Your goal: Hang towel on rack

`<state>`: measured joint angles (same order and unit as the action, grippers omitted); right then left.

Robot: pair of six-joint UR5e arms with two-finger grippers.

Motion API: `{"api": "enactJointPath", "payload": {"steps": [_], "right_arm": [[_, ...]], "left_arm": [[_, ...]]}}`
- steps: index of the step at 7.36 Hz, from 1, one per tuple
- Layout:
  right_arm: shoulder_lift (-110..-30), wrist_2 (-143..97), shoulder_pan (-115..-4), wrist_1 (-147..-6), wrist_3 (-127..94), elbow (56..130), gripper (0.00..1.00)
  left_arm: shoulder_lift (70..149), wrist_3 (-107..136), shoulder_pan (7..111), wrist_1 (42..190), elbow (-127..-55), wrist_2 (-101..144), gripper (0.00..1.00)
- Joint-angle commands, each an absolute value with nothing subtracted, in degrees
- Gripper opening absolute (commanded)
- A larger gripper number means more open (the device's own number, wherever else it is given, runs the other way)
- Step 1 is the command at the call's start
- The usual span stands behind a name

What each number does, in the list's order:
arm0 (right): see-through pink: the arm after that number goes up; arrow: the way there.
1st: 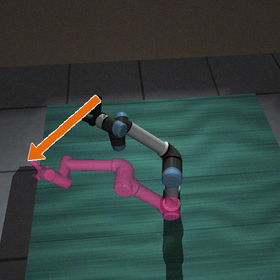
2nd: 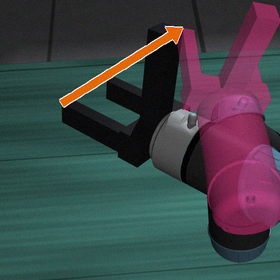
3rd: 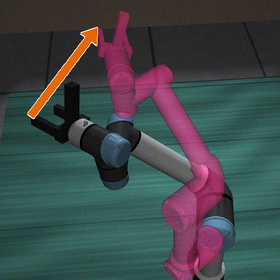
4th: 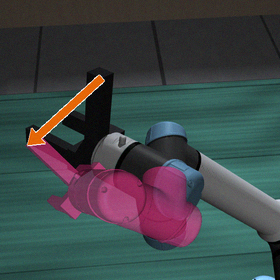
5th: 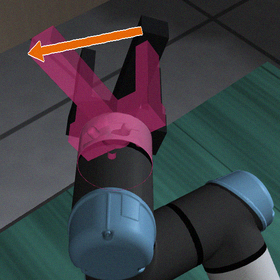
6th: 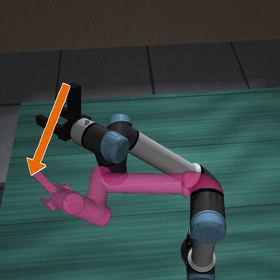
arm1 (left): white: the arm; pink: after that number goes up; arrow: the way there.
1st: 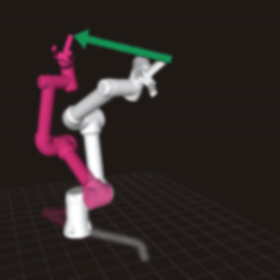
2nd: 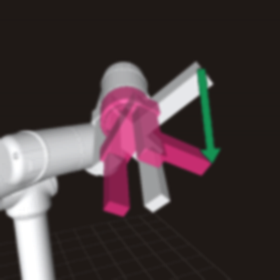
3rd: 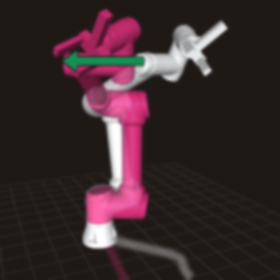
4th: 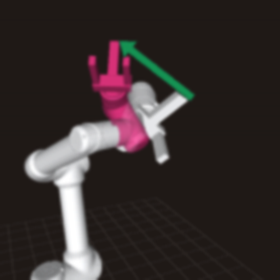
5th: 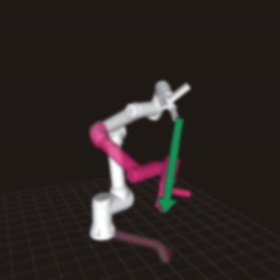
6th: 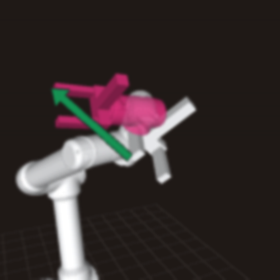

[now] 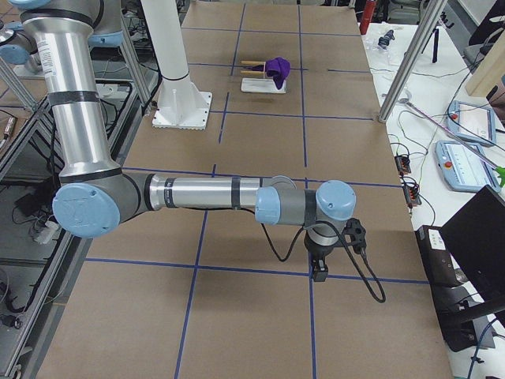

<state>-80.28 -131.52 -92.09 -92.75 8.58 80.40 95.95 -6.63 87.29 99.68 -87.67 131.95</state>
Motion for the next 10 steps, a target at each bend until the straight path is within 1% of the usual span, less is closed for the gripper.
{"api": "enactJointPath", "payload": {"steps": [1,2,3,6,7,8,9,10], "right_arm": [[-80.2,-131.6,-92.0,-92.5,9.2,78.6,1.0],[-80.3,-131.8,-91.9,-92.2,8.5,78.7,1.0],[-80.3,-131.7,-91.6,-92.1,8.5,78.7,1.0],[-79.5,-131.3,-91.0,-92.3,9.4,79.4,1.0],[-78.4,-131.9,-91.1,-92.7,9.7,79.8,1.0],[-78.4,-132.0,-90.5,-93.0,9.7,80.9,1.0],[-78.1,-132.2,-90.1,-93.7,9.7,81.0,1.0],[-77.4,-132.4,-89.9,-94.1,9.7,81.0,1.0]], "left_arm": [[97.5,-8.2,89.5,71.0,-97.5,132.0,1.0],[94.6,-8.1,89.3,68.4,-99.1,132.2,1.0],[94.4,-8.1,88.8,68.7,-98.0,133.4,1.0],[94.4,-7.8,88.4,75.3,-96.2,133.9,1.0],[94.1,-7.7,88.3,79.1,-95.5,133.9,1.0],[94.0,-7.8,88.2,84.8,-92.4,133.9,1.0],[93.9,-7.5,88.2,90.0,-92.2,133.4,1.0],[94.4,-7.6,88.2,90.2,-91.8,133.2,1.0]]}}
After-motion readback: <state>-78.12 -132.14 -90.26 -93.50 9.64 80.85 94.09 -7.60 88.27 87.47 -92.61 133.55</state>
